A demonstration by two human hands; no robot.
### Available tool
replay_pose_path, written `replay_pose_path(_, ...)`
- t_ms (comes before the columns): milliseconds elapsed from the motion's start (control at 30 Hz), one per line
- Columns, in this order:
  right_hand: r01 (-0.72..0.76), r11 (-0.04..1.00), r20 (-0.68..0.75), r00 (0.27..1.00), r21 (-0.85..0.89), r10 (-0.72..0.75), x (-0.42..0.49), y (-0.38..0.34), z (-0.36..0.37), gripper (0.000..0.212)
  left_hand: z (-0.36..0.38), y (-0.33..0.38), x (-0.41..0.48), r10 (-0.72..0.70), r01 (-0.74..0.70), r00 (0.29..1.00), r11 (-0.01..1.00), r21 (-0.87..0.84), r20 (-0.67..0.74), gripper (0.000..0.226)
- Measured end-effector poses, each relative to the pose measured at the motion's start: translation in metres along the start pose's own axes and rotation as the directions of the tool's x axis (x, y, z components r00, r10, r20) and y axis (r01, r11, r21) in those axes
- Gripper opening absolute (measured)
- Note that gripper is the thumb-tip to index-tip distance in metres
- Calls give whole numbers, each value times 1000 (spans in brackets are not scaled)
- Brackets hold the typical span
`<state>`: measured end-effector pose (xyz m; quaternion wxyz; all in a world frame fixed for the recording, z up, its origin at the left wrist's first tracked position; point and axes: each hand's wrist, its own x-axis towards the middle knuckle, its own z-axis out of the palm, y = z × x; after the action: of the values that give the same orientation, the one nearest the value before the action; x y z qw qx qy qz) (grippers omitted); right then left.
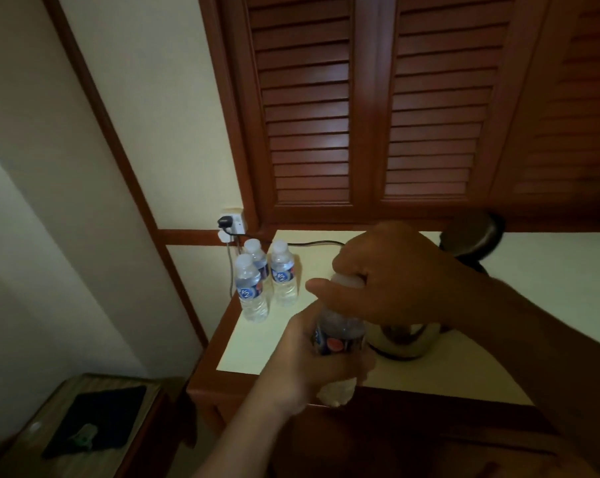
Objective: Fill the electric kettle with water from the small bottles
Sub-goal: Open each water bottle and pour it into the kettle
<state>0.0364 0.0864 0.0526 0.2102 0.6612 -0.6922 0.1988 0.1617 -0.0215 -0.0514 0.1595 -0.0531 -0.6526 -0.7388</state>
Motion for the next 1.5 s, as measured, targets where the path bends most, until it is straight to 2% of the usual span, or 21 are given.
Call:
replay_pose_path(100, 12, 996, 94, 995, 85, -20, -14, -3, -26, 55, 5, -3, 7, -6, 67, 960, 975, -210, 280, 20)
replay_pose_path(167, -23, 985, 180, 984, 171, -8, -22, -5, -41, 44, 7, -8, 14, 32, 174, 868, 914, -365, 495, 19)
replay_pose_path(200, -43, 979, 204, 979, 202, 1, -27, -5, -49, 39, 9, -9, 18, 34, 227, 832, 890, -396, 553, 20)
replay_pose_path(233, -54, 976, 213, 977, 210, 8, -33, -4, -56, 35, 11, -11, 21, 12, 251, 826, 887, -387, 563, 20)
replay_pose_path(300, -70, 980, 216, 976, 185, 29, -47, 2, -66, 33, 22, -11, 23, -52, 224, 869, 928, -298, 492, 20)
replay_pose_path(400, -171, 954, 194, 973, 246, 125, -72, 13, -72, 27, 39, -10, 25, -86, 85, 976, 996, 12, 201, 31)
replay_pose_path(467, -244, 918, 120, 969, 313, 216, -91, 18, -69, 26, 45, -14, 27, -45, 31, 996, 981, 194, 72, 33)
replay_pose_path(533, -322, 891, -9, 939, 320, 343, -114, 21, -58, 24, 51, -18, 28, -39, 32, 999, 968, 247, 23, 31)
replay_pose_path(567, -378, 861, -74, 902, 341, 425, -127, 24, -49, 22, 54, -20, 28, -46, 42, 999, 966, 254, 10, 30)
replay_pose_path(633, -497, 723, -146, 768, 480, 624, -156, 28, -23, 20, 60, -25, 26, -63, 66, 998, 970, 233, -21, 28)
replay_pose_path(700, -585, 539, -109, 610, 606, 785, -184, 33, 8, 16, 62, -31, 23, -67, 80, 996, 970, 231, -67, 29)
replay_pose_path(733, -637, 468, -66, 549, 612, 833, -197, 37, 25, 15, 61, -34, 22, -78, 96, 993, 967, 238, -86, 36)
replay_pose_path(800, -743, 383, 2, 459, 549, 888, -221, 47, 55, 17, 60, -39, 19, -112, 140, 986, 958, 249, -123, 51)
replay_pose_path(867, -811, 376, 32, 435, 447, 900, -237, 56, 75, 18, 60, -43, 19, -132, 170, 978, 952, 255, -159, 55)
replay_pose_path(1000, -820, 487, 24, 517, 301, 856, -244, 66, 87, 18, 60, -44, 19, -155, 201, 970, 946, 254, -189, 56)
replay_pose_path(1100, -826, 525, 49, 544, 206, 837, -244, 71, 91, 25, 58, -44, 19, -158, 211, 966, 939, 271, -204, 56)
replay_pose_path(1167, -844, 523, 106, 535, 118, 838, -244, 74, 94, 40, 58, -43, 19, -157, 211, 966, 938, 275, -205, 56)
replay_pose_path(1233, -866, 492, 158, 500, 89, 852, -244, 75, 94, 72, 57, -43, 19, -157, 216, 963, 935, 281, -219, 53)
replay_pose_path(1300, -869, 495, 229, 477, -25, 849, -244, 77, 94, 98, 55, -42, 20, -143, 209, 964, 927, 310, -223, 44)
replay_pose_path(1367, -831, 524, 310, 456, -187, 834, -244, 80, 94, 108, 52, -39, 22, -119, 193, 968, 917, 349, -222, 40)
replay_pose_path(1500, -779, 547, 364, 435, -306, 823, -245, 86, 97, 114, 45, -25, 32, -30, 125, 972, 904, 408, -232, 43)
